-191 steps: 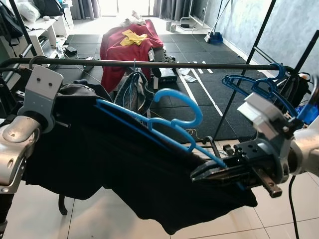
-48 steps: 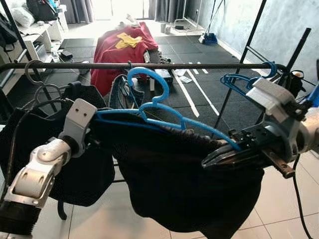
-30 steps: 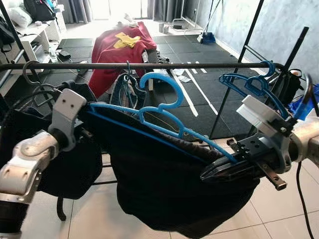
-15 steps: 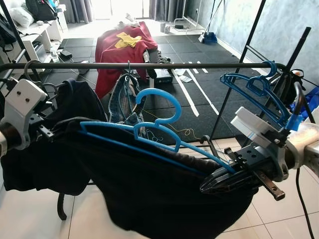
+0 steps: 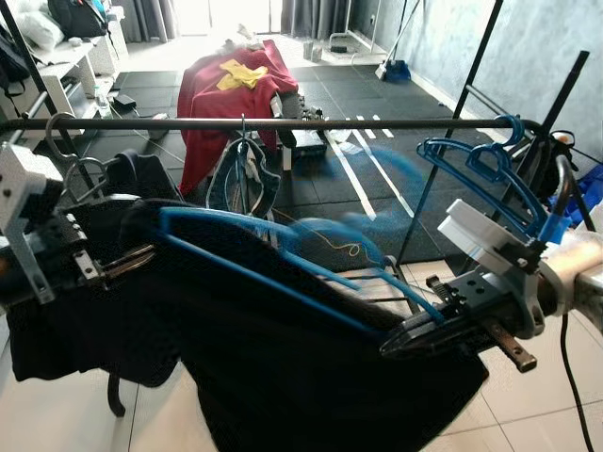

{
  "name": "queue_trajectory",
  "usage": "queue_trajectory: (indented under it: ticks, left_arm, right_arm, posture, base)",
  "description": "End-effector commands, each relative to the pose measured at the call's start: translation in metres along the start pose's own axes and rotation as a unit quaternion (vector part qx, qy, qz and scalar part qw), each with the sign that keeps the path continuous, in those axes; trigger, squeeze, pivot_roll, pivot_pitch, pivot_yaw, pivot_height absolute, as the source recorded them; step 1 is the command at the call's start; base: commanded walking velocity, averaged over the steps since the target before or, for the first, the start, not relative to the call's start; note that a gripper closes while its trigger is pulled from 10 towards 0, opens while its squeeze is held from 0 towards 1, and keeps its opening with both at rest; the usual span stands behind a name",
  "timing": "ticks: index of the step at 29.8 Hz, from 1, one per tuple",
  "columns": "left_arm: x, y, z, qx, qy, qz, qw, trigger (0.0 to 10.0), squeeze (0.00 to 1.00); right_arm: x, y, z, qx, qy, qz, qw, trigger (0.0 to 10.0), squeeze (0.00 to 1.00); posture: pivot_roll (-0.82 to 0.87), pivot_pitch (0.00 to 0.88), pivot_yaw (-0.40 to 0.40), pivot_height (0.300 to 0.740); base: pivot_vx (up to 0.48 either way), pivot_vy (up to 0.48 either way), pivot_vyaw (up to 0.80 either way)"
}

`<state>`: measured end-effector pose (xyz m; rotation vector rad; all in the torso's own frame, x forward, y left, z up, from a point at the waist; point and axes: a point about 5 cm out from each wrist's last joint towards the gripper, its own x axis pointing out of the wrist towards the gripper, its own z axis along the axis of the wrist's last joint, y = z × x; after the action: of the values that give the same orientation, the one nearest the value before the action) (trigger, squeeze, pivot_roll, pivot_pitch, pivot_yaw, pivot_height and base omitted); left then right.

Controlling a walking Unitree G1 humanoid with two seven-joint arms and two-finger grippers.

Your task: Hang hanger

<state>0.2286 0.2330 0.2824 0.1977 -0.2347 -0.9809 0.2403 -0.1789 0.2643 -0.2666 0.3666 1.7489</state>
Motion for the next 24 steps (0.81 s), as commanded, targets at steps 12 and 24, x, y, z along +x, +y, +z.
queue_trajectory:
  ticks: [12,24]
  left_arm:
    - [0.024,-0.029,0.002,-0.039,-0.038,-0.128,0.99,10.0,0.0]
    - [0.026,-0.018,-0.006,-0.047,-0.036,-0.046,0.997,10.0,0.0]
  right_arm:
    - [0.004,0.002,0.005,-0.018,0.002,0.013,1.0,0.0,0.0]
    - [0.007,-0.001,0.012,-0.028,-0.034,0.011,0.999,0.0,0.0]
  posture:
    - [-0.09,0.039,-0.005,0.736]
    - [-0.09,0.044,-0.01,0.736]
  base:
    - [0.0,0.0,0.0]
    - [0.0,0.0,0.0]
